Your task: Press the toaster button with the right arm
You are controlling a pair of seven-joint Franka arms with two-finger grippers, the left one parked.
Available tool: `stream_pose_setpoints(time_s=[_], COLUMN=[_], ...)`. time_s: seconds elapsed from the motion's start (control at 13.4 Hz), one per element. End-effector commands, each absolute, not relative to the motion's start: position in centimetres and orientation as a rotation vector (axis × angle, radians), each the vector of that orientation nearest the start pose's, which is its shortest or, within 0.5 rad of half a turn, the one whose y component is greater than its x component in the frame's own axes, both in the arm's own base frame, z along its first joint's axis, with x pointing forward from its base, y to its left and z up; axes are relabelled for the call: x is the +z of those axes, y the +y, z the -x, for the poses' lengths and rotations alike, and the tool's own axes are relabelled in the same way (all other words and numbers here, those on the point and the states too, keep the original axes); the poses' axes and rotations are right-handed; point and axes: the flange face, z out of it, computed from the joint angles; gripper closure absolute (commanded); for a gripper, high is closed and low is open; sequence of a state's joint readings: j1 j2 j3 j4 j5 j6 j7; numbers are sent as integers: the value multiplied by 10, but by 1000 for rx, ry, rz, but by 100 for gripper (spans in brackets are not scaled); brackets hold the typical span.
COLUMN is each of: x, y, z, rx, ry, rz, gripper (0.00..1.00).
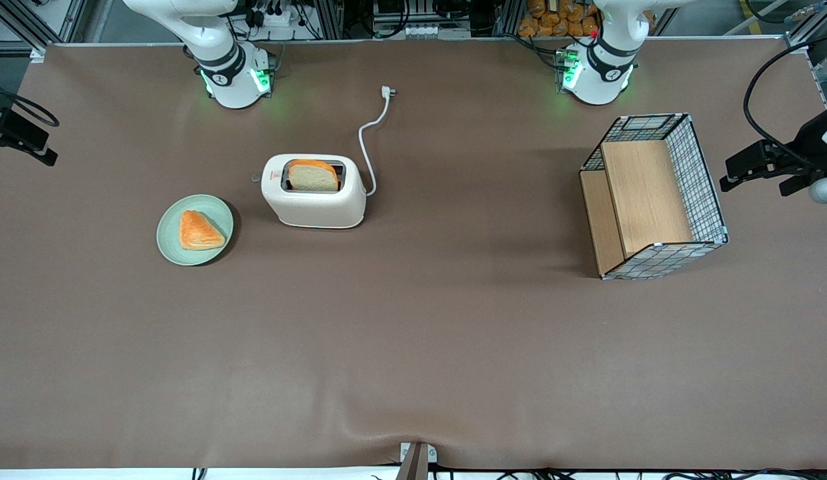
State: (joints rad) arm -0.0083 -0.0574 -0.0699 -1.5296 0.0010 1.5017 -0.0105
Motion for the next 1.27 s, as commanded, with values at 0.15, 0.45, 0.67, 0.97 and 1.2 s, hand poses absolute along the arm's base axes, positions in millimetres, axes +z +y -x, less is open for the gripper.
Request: stream_pose_setpoints(time_s=[0.15,0.45,0.67,0.97,1.2], x=[673,665,660,650,632], y=[-43,-45,-44,-45,-48], z=[-529,-531,-530,-526,-524], rx=[-45,-4,47,126,194], ry=[89,94,95,99,112], rz=[3153,3153,3153,3146,3123], gripper=[0,0,0,0,0])
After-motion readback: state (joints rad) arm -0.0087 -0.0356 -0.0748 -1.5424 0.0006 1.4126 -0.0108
